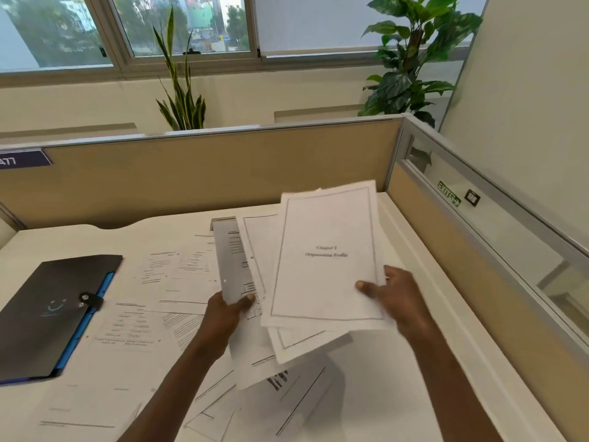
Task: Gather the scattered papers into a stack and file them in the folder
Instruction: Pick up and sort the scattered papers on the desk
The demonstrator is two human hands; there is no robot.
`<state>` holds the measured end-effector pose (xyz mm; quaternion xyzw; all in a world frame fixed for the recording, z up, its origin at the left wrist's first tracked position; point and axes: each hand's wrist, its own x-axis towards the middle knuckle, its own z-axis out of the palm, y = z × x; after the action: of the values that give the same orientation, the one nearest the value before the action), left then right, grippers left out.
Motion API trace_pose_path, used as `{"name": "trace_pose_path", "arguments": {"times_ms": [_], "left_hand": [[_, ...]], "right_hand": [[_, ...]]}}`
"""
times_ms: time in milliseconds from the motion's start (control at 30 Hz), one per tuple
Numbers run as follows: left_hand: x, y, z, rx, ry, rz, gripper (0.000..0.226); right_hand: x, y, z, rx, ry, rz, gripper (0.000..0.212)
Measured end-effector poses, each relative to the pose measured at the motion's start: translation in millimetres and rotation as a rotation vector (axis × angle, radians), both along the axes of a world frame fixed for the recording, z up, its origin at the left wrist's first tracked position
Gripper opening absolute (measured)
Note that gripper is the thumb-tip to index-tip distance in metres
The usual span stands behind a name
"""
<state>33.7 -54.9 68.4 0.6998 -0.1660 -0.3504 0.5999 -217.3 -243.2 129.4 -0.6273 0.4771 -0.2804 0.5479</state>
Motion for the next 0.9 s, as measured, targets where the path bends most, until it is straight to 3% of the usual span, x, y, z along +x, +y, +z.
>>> {"name": "trace_pose_path", "arguments": {"times_ms": [167, 333, 400, 467, 567, 733, 900], "left_hand": [[-2, -1, 8, -0.011, 0.07, -0.165, 0.018], [-4, -4, 19, -0.03, 0.059, -0.331, 0.017], [-8, -10, 22, -0.025, -0.016, -0.315, 0.02], [-11, -17, 27, -0.051, 0.029, -0.184, 0.026], [-6, -25, 35, -0.166, 0.116, -0.084, 0.073], [-6, -34, 46, -0.229, -0.228, -0.056, 0.047], [-13, -33, 30, -0.217, -0.27, 0.045, 0.038]], "right_hand": [[15, 12, -23, 0.092, 0.097, 0.271, 0.04], [25, 8, -31, 0.21, -0.036, 0.412, 0.05], [33, 11, -38, 0.211, -0.073, 0.337, 0.039], [42, 15, -43, 0.142, -0.078, 0.193, 0.031], [49, 16, -43, 0.002, -0.141, 0.037, 0.033], [59, 15, -37, -0.067, -0.269, 0.006, 0.028], [61, 17, -52, -0.028, -0.276, 0.019, 0.025]]}}
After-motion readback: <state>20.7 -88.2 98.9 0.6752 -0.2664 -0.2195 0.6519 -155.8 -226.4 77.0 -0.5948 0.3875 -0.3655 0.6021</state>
